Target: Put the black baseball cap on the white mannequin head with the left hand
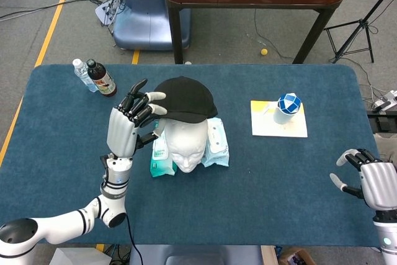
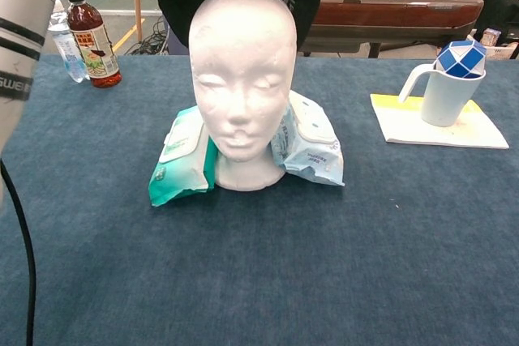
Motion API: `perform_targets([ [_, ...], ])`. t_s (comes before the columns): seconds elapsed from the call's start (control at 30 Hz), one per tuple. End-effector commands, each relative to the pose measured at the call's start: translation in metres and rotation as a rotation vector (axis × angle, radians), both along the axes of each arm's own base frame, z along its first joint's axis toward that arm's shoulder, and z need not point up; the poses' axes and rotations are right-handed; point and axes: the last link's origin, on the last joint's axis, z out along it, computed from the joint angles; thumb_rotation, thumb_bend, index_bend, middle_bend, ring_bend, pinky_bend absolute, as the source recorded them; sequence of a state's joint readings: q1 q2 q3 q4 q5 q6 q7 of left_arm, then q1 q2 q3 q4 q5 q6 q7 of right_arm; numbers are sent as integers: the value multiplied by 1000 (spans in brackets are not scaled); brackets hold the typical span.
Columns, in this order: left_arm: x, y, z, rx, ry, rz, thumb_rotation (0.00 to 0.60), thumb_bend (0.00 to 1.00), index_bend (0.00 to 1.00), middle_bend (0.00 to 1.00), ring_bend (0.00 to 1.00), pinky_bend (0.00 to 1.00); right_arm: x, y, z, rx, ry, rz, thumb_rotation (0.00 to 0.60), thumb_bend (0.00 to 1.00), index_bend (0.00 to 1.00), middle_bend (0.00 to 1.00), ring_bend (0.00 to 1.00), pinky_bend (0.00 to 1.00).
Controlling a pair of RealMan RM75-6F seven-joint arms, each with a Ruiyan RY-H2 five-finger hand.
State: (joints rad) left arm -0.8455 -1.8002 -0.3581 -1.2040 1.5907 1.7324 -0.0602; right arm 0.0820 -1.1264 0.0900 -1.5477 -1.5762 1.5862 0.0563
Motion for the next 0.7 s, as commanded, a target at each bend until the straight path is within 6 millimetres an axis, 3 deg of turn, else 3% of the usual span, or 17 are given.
perform_targets([
  [0.03, -2, -6, -3, -8, 0, -5, 600, 389, 843, 377, 123, 359, 0, 0, 0, 0, 1, -1, 600, 205, 535, 476, 378, 652],
  [0.7, -31, -33, -22, -35, 56, -4, 600, 389, 821, 374, 123, 359, -1, -1, -1, 2, 9, -8, 600, 204, 535, 476, 378, 647],
])
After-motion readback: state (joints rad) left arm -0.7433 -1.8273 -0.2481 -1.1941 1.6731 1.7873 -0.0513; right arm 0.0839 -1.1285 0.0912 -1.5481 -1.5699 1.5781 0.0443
